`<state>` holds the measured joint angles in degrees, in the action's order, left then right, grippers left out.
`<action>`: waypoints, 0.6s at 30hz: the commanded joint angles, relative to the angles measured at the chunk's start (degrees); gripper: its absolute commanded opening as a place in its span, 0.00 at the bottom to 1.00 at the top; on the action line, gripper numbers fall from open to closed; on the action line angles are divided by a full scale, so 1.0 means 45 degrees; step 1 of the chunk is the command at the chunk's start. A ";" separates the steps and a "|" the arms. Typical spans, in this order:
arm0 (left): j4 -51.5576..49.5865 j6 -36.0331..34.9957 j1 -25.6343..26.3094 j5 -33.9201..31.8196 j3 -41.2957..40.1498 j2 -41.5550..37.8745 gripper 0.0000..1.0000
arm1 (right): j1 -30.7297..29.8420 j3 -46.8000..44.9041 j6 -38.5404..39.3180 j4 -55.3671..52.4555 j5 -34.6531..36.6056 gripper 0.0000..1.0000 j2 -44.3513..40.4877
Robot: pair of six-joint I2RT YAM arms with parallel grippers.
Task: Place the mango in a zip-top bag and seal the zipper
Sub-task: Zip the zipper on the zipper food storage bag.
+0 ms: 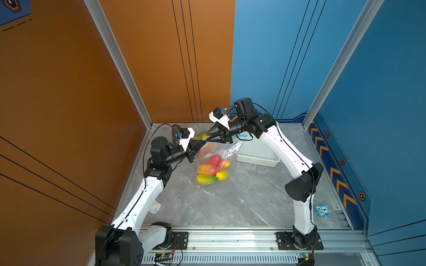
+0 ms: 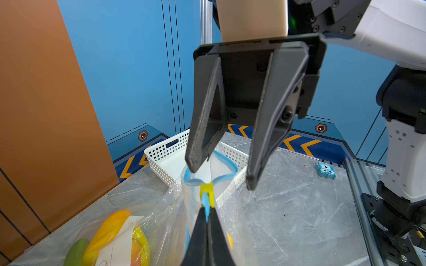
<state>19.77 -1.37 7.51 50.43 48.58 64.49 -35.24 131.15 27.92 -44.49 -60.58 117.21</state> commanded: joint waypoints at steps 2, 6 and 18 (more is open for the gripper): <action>0.0124 -0.0266 0.0068 0.0335 0.0518 -0.0270 0.00 | 0.0047 0.0493 0.0406 -0.0970 -0.0470 0.39 0.0271; 0.0134 -0.0288 0.0057 0.0337 0.0575 -0.0327 0.00 | 0.0053 0.0676 0.0674 -0.1312 -0.0484 0.40 0.0689; 0.0119 -0.0339 0.0146 0.0295 0.0582 -0.0366 0.00 | 0.0138 0.1051 0.0680 -0.1508 -0.1005 0.24 0.0821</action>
<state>19.55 -2.11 7.73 50.63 49.32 64.05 -34.81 133.82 30.65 -49.12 -62.54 120.77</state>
